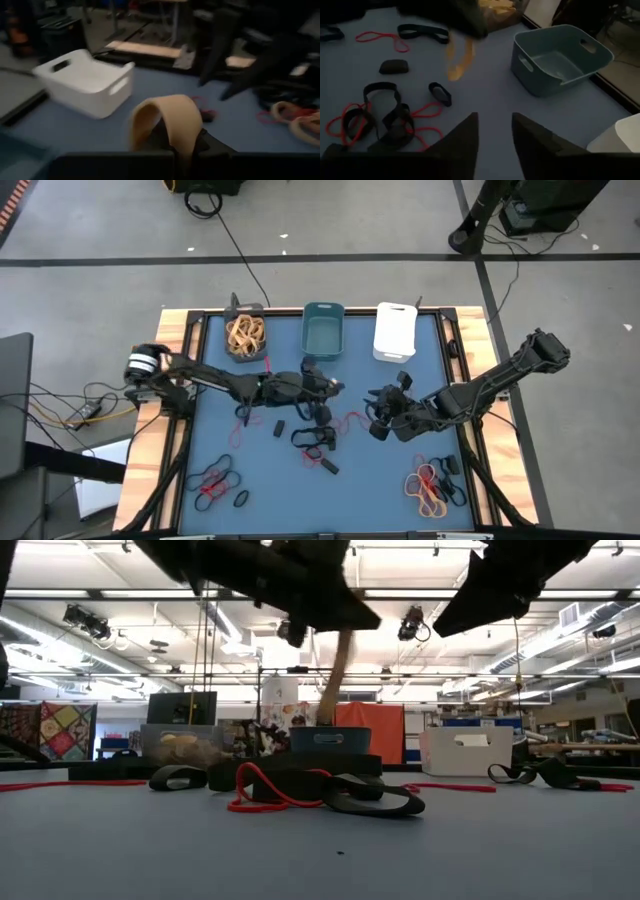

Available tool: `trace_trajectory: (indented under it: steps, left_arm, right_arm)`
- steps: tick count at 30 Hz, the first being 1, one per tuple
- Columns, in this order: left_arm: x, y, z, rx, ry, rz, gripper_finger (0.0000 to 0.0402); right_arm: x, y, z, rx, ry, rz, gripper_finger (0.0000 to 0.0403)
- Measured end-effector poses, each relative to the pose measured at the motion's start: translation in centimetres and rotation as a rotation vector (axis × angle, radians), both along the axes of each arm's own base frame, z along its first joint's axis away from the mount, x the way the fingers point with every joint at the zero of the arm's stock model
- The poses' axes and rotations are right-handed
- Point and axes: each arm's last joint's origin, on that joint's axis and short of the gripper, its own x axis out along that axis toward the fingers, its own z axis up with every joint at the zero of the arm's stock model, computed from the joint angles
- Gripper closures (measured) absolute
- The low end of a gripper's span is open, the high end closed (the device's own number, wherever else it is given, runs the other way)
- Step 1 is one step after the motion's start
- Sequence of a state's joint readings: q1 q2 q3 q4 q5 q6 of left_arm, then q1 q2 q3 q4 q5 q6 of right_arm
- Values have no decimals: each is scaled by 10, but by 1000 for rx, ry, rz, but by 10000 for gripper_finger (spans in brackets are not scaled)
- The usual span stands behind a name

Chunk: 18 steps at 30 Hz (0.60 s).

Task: Sort rubber bands into baskets
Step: Put the yellow rubber band into the black bin

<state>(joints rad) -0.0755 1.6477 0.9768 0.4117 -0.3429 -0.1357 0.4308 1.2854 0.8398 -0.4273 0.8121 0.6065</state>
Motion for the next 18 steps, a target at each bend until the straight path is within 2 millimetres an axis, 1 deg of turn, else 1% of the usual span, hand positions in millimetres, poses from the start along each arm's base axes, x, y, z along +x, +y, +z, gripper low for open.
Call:
trace_trajectory:
  steps: [3,6,11,18]
  left_arm:
    - [-13,12,12,8,53,48,400]
    - [-27,28,23,19,111,116,400]
    - [-53,60,36,24,199,250,400]
    - [-83,106,50,8,232,417,400]
  right_arm:
    - [0,-1,0,11,-5,-9,244]
    - [0,-1,0,12,-4,-7,231]
    - [0,0,0,17,0,-1,229]
    - [0,-1,-1,9,9,5,229]
